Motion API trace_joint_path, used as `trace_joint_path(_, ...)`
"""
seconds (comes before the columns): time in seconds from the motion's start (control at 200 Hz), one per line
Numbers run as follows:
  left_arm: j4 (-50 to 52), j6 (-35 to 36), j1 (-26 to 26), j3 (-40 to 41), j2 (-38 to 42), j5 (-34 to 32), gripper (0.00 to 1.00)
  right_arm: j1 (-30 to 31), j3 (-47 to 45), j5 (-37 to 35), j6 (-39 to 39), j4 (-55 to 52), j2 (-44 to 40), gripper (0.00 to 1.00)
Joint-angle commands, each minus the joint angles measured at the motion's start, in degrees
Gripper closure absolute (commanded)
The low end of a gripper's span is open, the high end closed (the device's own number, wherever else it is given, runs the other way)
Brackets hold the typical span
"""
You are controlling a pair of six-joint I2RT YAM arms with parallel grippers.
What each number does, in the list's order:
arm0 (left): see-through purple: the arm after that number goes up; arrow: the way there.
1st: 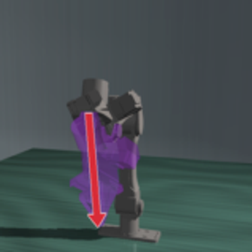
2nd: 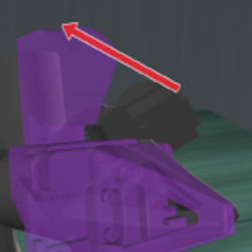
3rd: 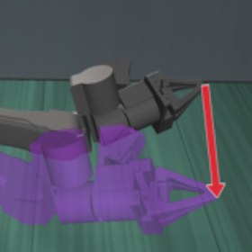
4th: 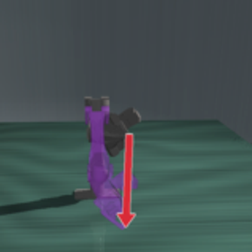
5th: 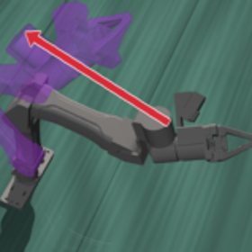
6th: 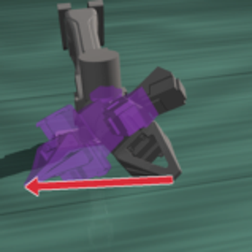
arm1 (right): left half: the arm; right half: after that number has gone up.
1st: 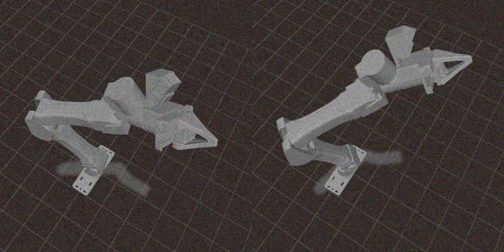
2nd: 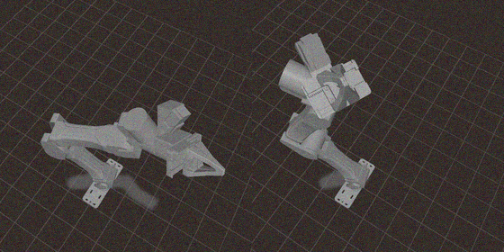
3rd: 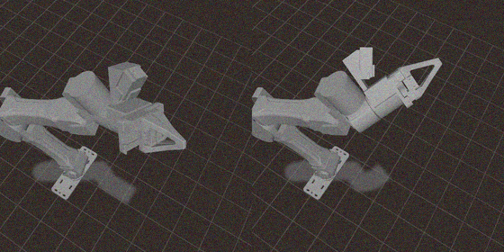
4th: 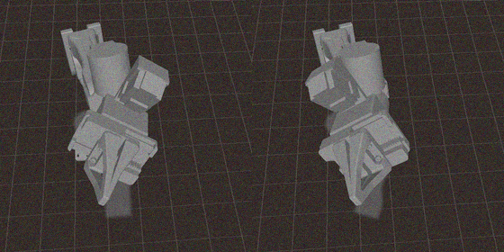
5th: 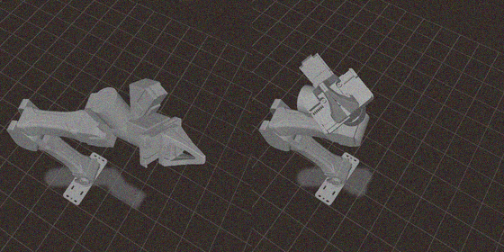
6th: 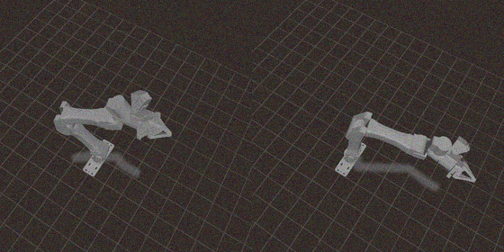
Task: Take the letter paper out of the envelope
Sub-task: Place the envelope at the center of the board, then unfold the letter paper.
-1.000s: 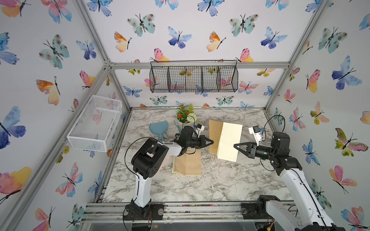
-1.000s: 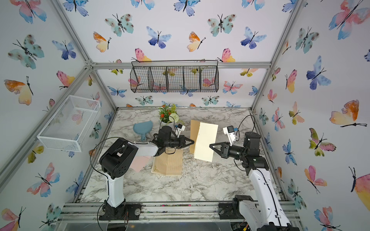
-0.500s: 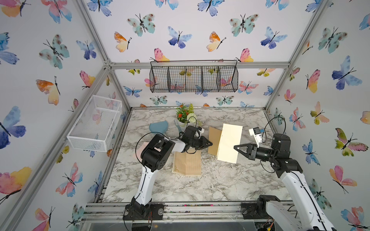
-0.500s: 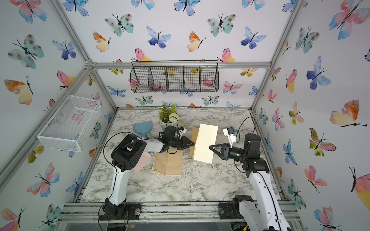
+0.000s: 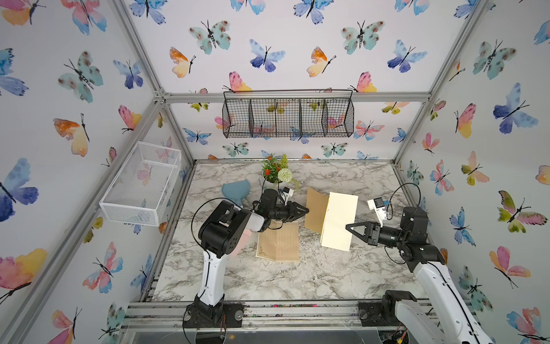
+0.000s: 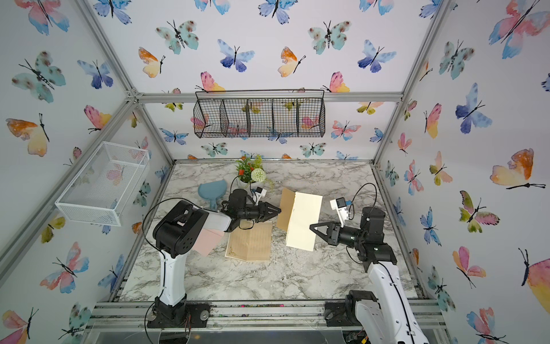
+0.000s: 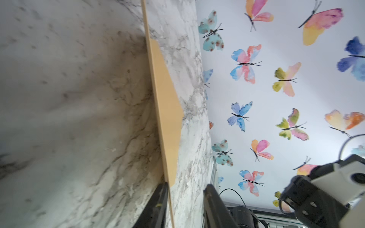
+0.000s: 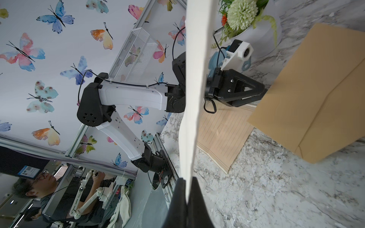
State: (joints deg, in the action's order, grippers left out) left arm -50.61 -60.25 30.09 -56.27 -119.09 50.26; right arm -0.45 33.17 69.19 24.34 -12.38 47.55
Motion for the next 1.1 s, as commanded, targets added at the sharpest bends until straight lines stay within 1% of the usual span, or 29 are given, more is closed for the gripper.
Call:
trace_joint_path(0.0,-32.7,-17.38,0.41,6.58,2.16,8.82,0.66,-0.34,-1.67,6.32,3.35,7.54,1.13,0.99)
trace_joint_path(0.06,-46.61,-25.36,0.58,9.08,1.45,9.58,0.67,-0.34,-2.3,7.91,4.54,10.23,1.71,0.99)
trace_joint_path(0.085,-50.13,-27.48,0.83,9.74,1.24,10.36,0.67,-0.34,-2.45,8.36,5.05,11.09,1.73,0.99)
trace_joint_path(0.115,-50.55,-27.75,1.1,10.32,2.08,11.16,0.68,-0.34,-2.37,8.65,5.3,11.58,1.76,0.99)
trace_joint_path(0.175,-49.29,-24.82,1.75,12.49,4.33,11.44,0.7,-0.34,-2.06,8.68,5.11,11.47,1.41,0.99)
trace_joint_path(0.19,-48.78,-24.04,1.81,13.03,6.1,11.43,0.7,-0.34,-2.06,8.68,5.12,11.49,1.29,0.99)
trace_joint_path(0.29,-42.29,-18.32,1.91,15.66,11.38,10.76,0.71,-0.34,-1.8,8.59,4.81,10.7,0.79,0.99)
trace_joint_path(0.335,-36.17,-14.15,1.99,16.07,13.86,10.18,0.71,-0.34,-1.88,8.68,4.75,10.34,0.7,0.99)
trace_joint_path(0.43,-19.52,-3.2,3.15,15.95,19.65,8.21,0.72,-0.34,-2.26,8.68,4.58,10.01,0.23,0.99)
trace_joint_path(0.501,-8.44,4.53,5.02,15.15,23.59,6.24,0.72,-0.34,-2.71,8.67,4.8,10.25,-0.16,0.99)
trace_joint_path(0.566,-0.25,10.17,7.14,13.74,26.27,4.62,0.71,-0.29,-3.47,9.02,6.02,11.71,-0.43,0.99)
trace_joint_path(0.676,8.79,16.14,10.27,10.72,27.42,2.43,0.71,-0.34,-4.75,9.8,8.8,15.19,-1.13,0.99)
trace_joint_path(0.746,10.46,17.01,11.27,9.72,26.86,1.44,0.72,-0.26,-4.87,9.96,9.14,15.55,-1.74,0.99)
trace_joint_path(0.911,6.35,14.34,12.0,9.54,25.42,2.29,0.73,-0.26,-4.95,10.18,9.59,15.56,-2.71,0.99)
trace_joint_path(1.096,5.93,14.19,12.29,10.56,26.91,2.03,0.74,-0.26,-5.54,9.27,9.85,15.81,-2.14,0.99)
